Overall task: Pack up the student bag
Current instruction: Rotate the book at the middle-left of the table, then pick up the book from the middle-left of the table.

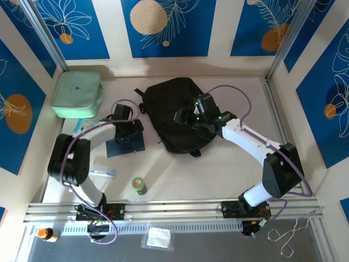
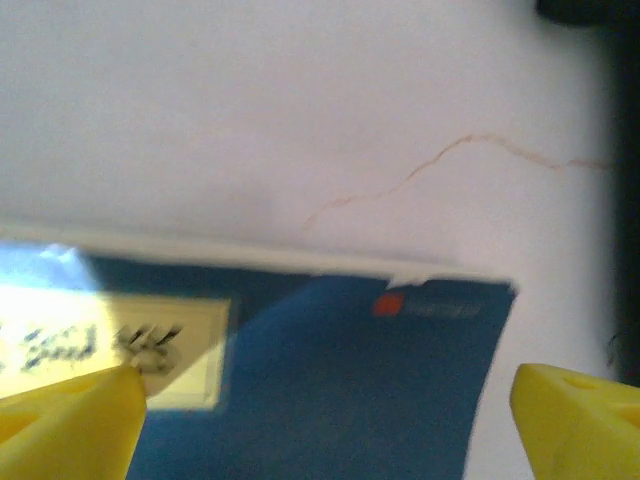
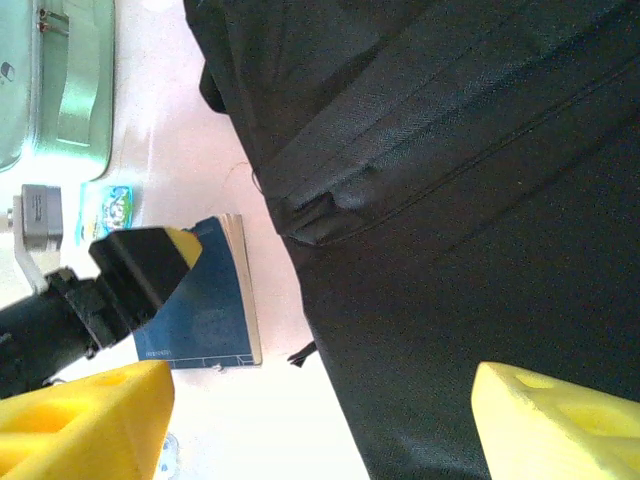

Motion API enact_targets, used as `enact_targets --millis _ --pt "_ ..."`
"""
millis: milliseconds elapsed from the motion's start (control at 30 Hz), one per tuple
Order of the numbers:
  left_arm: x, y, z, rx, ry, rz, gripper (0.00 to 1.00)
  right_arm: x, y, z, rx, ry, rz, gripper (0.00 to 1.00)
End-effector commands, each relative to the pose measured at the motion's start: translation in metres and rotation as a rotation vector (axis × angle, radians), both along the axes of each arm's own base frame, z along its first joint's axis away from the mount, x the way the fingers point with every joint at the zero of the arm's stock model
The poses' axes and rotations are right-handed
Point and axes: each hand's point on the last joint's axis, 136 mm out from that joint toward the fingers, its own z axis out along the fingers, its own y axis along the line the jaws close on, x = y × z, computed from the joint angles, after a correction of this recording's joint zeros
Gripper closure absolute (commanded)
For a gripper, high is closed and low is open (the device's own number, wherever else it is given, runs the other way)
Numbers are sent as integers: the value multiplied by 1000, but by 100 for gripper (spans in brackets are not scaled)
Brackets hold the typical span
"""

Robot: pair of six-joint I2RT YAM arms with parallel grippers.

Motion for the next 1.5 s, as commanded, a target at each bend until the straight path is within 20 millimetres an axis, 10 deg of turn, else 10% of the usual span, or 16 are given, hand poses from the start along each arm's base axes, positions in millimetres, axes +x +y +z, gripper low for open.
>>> enact_targets --millis 0,233,467,700,900,1200,1467 --pt "23 -21 10 -72 -28 -68 11 0 5 10 17 -18 25 22" --pt "13 -52 -7 -123 52 -186 16 -1 -1 2 2 1 3 22" --pt "-39 -72 -23 -143 165 -292 18 1 1 -4 -4 15 4 22" --pt "-84 -81 1 -156 171 -381 18 3 15 -12 -28 21 42 22" --pt "-69 -52 43 -119 25 -267 15 -1 44 -13 -70 13 140 24" --pt "-85 29 20 -158 48 58 19 -19 113 -23 -150 15 400 27" --pt "-107 78 4 -166 8 270 22 -25 181 -72 -337 65 593 43"
